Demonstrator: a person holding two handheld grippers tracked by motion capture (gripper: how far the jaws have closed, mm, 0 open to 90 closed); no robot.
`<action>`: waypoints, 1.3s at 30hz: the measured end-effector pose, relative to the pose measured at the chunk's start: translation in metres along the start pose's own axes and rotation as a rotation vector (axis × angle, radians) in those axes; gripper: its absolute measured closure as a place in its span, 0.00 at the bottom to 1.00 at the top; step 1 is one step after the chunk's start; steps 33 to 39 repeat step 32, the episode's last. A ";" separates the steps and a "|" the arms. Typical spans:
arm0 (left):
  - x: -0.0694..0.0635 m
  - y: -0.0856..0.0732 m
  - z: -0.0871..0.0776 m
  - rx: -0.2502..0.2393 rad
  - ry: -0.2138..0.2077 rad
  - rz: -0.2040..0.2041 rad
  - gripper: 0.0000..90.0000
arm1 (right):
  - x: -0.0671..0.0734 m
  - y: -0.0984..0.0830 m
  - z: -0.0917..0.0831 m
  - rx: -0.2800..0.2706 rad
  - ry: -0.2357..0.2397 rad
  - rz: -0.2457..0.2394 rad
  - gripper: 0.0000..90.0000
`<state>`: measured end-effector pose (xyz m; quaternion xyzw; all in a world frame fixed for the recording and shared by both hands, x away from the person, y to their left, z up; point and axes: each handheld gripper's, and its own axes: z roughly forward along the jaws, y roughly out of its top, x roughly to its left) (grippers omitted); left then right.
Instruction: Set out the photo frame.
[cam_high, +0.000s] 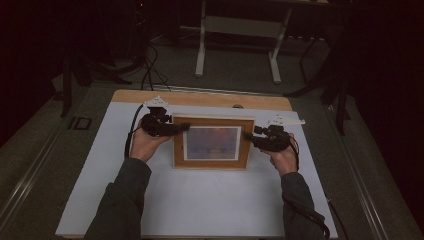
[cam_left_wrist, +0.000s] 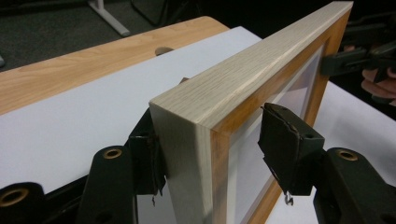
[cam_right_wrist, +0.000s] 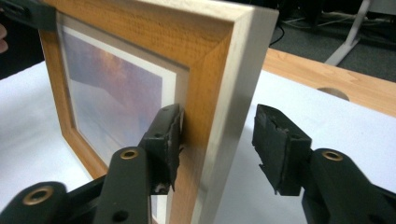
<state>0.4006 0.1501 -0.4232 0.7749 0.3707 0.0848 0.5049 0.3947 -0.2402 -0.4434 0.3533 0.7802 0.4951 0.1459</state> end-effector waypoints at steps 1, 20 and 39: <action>0.000 0.000 -0.001 -0.005 -0.003 -0.002 0.50 | 0.000 0.000 -0.001 0.003 0.000 -0.002 0.55; 0.004 -0.013 -0.036 -0.112 0.016 -0.034 0.48 | 0.002 -0.004 -0.017 -0.024 0.004 0.008 0.51; 0.008 -0.028 -0.060 -0.135 0.073 -0.088 0.50 | -0.003 -0.021 -0.021 0.000 -0.005 0.023 0.49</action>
